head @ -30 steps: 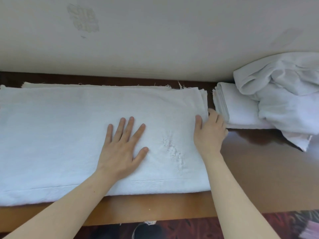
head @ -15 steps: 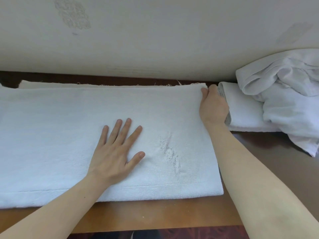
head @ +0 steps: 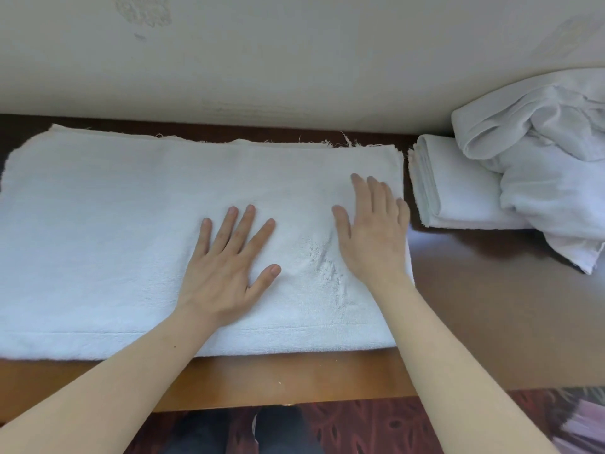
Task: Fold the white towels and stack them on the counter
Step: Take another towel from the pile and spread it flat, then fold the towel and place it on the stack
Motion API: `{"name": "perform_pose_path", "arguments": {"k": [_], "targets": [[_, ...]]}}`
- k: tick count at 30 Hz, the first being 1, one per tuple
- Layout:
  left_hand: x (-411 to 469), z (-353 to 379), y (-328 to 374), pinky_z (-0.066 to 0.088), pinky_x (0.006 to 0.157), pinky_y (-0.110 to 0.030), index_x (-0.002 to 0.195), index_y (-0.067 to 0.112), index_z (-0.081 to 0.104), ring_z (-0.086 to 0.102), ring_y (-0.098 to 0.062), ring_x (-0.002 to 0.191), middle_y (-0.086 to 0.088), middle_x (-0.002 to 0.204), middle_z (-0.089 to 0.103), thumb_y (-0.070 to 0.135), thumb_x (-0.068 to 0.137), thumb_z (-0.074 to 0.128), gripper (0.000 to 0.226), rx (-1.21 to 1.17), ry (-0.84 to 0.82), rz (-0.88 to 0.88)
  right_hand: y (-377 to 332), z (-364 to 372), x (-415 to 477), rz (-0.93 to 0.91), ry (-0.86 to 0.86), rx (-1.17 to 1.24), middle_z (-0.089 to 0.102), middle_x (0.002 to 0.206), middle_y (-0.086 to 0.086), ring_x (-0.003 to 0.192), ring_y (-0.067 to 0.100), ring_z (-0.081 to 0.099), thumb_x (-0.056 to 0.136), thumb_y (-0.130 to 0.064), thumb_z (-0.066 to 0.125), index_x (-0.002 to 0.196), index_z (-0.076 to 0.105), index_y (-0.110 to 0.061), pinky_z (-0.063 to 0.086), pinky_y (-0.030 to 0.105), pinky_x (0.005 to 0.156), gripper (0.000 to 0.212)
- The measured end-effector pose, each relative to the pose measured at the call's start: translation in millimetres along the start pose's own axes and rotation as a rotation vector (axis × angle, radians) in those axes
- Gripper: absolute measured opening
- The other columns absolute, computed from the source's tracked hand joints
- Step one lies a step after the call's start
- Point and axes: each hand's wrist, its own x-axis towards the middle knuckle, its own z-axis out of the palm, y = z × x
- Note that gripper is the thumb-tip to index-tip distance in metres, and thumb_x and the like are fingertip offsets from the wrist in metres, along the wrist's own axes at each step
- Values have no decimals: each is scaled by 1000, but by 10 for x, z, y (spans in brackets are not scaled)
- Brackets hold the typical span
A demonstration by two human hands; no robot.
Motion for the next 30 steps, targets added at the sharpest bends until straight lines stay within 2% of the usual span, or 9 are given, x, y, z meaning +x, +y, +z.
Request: {"name": "perform_pose_path", "arguments": {"k": [3,6,8,11,14,17,21,24,30], "targets": [[-9,11,-7,1,122,-53,159,36,5,-6,-20,154,3,168,1,67,99,11,68,-6,2,-13,93,110,-347,-12,-215,-40,5,166,1,153,23,0,101,-59,13,158,9,-34,3,50,122,62],[-5,-21,3,-1,122,-52,159,35,4,-10,-19,153,3,168,-3,67,99,8,69,-10,-11,-38,296,73,-378,228,-194,-26,2,166,2,152,28,3,100,-58,14,158,7,-33,7,55,121,63],[-11,-70,6,-4,123,-50,159,36,3,-14,-18,153,3,167,-6,67,98,5,69,-33,-26,-42,286,20,-419,264,-208,-15,2,166,7,152,30,6,101,-56,16,158,7,-29,10,53,121,64],[-61,-155,-42,-6,124,-44,159,35,10,-14,-16,152,1,167,-4,65,98,5,68,-129,7,-68,223,-55,-592,336,-154,1,18,162,18,143,37,27,102,-51,29,156,21,-20,26,54,111,63],[-222,-215,-227,-3,124,-46,159,35,11,-11,-19,153,2,168,-2,64,101,8,65,-108,75,-122,243,-105,-713,441,-42,53,44,138,29,114,47,45,101,-37,46,148,37,-7,38,55,90,57],[-381,-219,-429,-4,122,-52,158,38,1,-16,-21,152,4,167,-9,69,97,3,69,-11,-1,-177,231,-180,-625,500,-35,244,44,126,35,99,52,51,100,-31,52,143,37,5,42,53,86,58],[-394,-163,-474,-6,121,-55,157,38,-9,-25,-21,150,5,165,-19,74,93,0,74,12,-66,-209,244,-284,-332,714,-170,447,50,137,27,124,46,48,100,-50,44,142,35,2,39,49,99,68],[-397,-163,-462,-5,122,-54,158,38,-5,-25,-20,150,5,165,-18,73,94,1,74,-37,-48,-176,187,-414,-204,698,-232,456,49,141,24,131,43,43,101,-53,40,142,38,3,37,49,102,70],[-405,-186,-984,-9,123,-44,156,39,-10,-25,-15,149,6,165,-19,71,95,-1,70,-96,11,-212,-143,-825,-168,551,-90,399,57,129,21,117,46,52,101,-50,40,140,42,-11,35,45,79,56]]}}
